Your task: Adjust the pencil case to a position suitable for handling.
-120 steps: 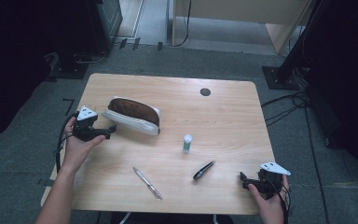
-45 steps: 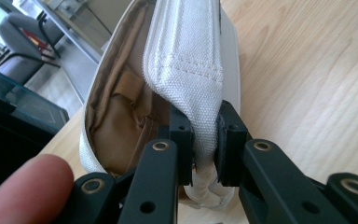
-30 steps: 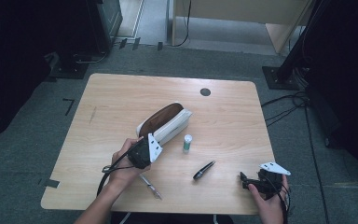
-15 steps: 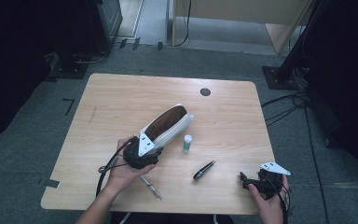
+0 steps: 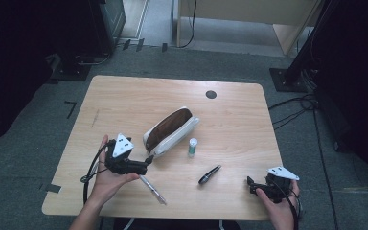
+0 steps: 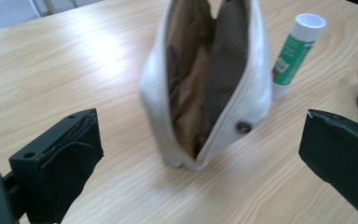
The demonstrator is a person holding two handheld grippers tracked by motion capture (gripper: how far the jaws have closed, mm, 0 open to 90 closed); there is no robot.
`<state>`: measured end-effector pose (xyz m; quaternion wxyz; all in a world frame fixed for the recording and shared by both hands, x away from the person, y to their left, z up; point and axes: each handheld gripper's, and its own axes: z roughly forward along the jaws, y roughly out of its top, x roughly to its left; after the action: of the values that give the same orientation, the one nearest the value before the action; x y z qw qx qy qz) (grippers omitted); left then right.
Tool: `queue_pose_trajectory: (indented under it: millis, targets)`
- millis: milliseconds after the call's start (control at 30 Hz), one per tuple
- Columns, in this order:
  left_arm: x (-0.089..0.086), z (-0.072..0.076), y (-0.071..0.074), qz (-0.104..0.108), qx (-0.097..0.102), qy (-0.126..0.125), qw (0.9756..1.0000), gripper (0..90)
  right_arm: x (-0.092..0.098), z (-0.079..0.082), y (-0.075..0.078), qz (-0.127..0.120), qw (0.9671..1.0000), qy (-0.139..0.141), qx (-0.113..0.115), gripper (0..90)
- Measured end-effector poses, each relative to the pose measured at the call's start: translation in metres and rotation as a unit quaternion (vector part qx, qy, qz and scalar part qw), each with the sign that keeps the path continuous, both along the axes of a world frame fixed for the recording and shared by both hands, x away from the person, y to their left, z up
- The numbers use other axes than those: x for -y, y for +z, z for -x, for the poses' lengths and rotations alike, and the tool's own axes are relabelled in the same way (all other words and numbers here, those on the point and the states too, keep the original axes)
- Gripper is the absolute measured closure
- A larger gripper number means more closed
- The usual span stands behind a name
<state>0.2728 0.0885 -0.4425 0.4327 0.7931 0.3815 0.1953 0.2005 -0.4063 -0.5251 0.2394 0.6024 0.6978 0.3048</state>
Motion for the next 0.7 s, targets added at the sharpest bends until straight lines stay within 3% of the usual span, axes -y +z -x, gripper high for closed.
queue_pose_trajectory:
  millis: [33,167,367,500,700]
  targets:
    - [-0.005,0.0,-0.001,0.004,-0.004,0.004,1.0,0.0,0.001,0.002,0.002,-0.008,1.0,-0.002,0.005,13.2]
    - [-0.026,0.0,-0.007,0.03,-0.019,0.019,0.9992,0.0,0.0,0.003,0.005,-0.018,0.9998,0.001,0.005,13.3]
    - [-0.05,0.004,-0.019,0.021,-0.023,0.043,0.9986,0.0,-0.006,0.005,0.014,-0.012,0.9998,0.007,0.016,13.5]
    - [-0.067,0.007,-0.029,0.021,-0.033,0.067,0.997,0.0,-0.013,0.002,0.025,-0.015,0.9993,0.014,0.032,13.6]
    - [-0.081,0.009,-0.037,0.014,-0.038,0.083,0.9958,0.0,-0.022,0.001,0.035,-0.024,0.9986,0.024,0.04,13.6]
